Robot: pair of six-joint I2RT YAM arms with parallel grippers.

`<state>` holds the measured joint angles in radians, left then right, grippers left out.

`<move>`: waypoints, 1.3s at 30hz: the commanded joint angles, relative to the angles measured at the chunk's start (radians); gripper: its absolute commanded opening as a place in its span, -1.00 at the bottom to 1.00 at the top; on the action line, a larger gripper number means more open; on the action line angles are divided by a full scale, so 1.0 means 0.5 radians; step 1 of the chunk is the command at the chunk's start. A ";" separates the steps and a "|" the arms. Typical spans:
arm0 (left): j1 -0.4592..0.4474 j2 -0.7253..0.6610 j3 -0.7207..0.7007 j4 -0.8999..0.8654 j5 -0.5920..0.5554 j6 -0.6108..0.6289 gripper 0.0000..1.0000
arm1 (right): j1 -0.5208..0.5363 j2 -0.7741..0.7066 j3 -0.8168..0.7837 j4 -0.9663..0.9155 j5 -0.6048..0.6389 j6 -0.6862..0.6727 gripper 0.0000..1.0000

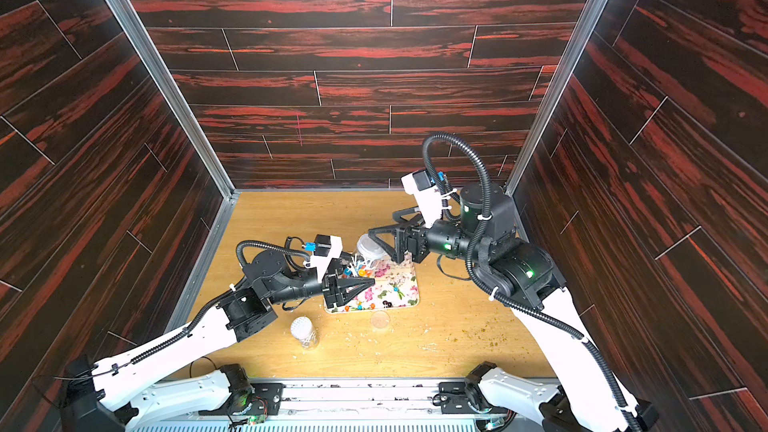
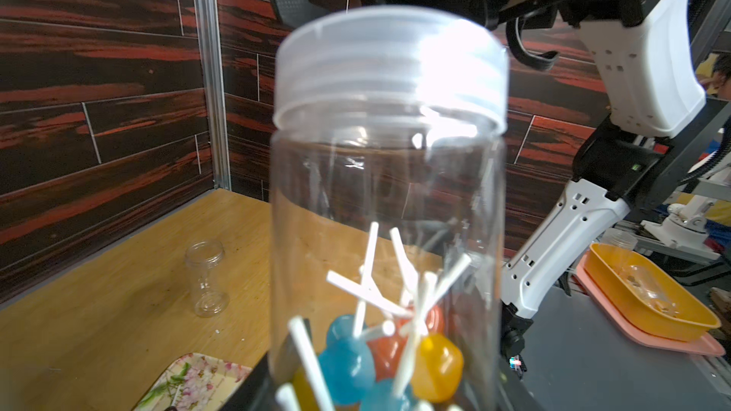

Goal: Pour the candies out of the jar
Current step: Unscrew the lid from the jar.

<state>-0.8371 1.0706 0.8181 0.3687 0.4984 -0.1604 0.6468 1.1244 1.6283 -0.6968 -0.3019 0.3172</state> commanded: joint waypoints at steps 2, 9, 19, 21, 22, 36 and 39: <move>0.006 0.038 -0.012 0.149 -0.129 0.125 0.11 | 0.070 0.007 0.048 -0.090 0.287 0.313 0.76; 0.006 0.119 0.024 0.205 -0.117 0.152 0.11 | 0.214 0.080 0.067 -0.161 0.448 0.335 0.76; 0.006 0.074 0.020 0.153 -0.145 0.186 0.11 | 0.295 0.107 -0.018 -0.170 0.555 0.384 0.76; 0.007 0.074 0.020 0.149 -0.147 0.186 0.11 | 0.313 0.120 -0.018 -0.160 0.545 0.386 0.76; 0.005 0.077 0.019 0.146 -0.148 0.186 0.11 | 0.318 0.129 -0.015 -0.158 0.541 0.386 0.76; 0.005 0.064 0.009 0.154 -0.182 0.187 0.11 | 0.336 0.146 -0.077 -0.174 0.549 0.429 0.57; 0.006 0.057 0.011 0.149 -0.186 0.187 0.11 | 0.336 0.145 -0.086 -0.173 0.537 0.428 0.54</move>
<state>-0.8371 1.1370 0.8162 0.4057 0.4107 -0.0746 0.8089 1.1961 1.5929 -0.7647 -0.0399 0.5133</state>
